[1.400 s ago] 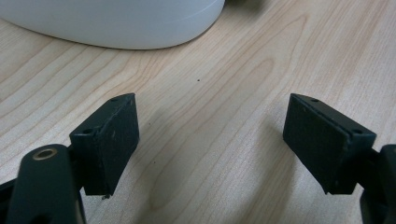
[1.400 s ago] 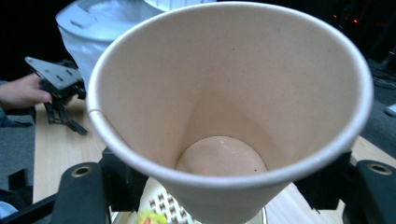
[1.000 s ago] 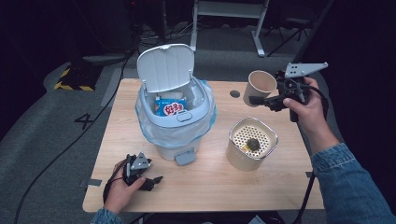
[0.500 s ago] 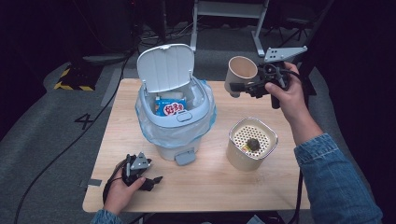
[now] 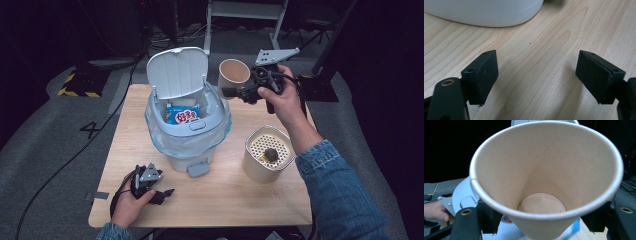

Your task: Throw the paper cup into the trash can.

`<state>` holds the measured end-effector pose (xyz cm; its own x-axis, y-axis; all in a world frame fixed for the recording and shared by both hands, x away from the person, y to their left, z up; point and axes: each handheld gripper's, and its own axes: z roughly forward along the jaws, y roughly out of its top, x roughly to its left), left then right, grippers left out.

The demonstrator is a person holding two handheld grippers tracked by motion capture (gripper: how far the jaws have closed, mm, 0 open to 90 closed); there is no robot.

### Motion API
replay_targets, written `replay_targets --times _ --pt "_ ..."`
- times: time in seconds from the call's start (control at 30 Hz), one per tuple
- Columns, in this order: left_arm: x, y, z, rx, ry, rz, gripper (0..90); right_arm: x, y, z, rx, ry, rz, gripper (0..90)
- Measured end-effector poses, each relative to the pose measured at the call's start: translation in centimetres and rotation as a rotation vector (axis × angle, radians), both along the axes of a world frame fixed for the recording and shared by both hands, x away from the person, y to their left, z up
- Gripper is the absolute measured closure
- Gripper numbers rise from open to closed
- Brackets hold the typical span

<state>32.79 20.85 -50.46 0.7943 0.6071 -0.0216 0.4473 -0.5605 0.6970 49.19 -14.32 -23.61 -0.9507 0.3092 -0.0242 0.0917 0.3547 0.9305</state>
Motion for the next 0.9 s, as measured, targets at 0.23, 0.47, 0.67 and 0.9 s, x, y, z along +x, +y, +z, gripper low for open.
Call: replay_targets --times 0.23,0.47,0.67,0.9 --pt "0.0 0.0 0.0 0.001 -0.002 0.0 18.6 -0.1 2.4 -0.4 0.027 0.019 0.027 29.7" --pt "0.0 0.0 0.0 0.002 -0.002 0.0 18.6 -0.1 4.8 -1.3 0.066 0.086 0.049 29.7" --pt "0.0 0.0 0.0 0.002 -0.001 0.0 18.6 0.0 6.6 -2.2 -0.006 0.062 0.007 29.6" --pt "0.0 0.0 0.0 0.002 -0.001 0.0 18.6 -0.1 8.0 -3.0 -0.13 0.085 -0.018 29.7"
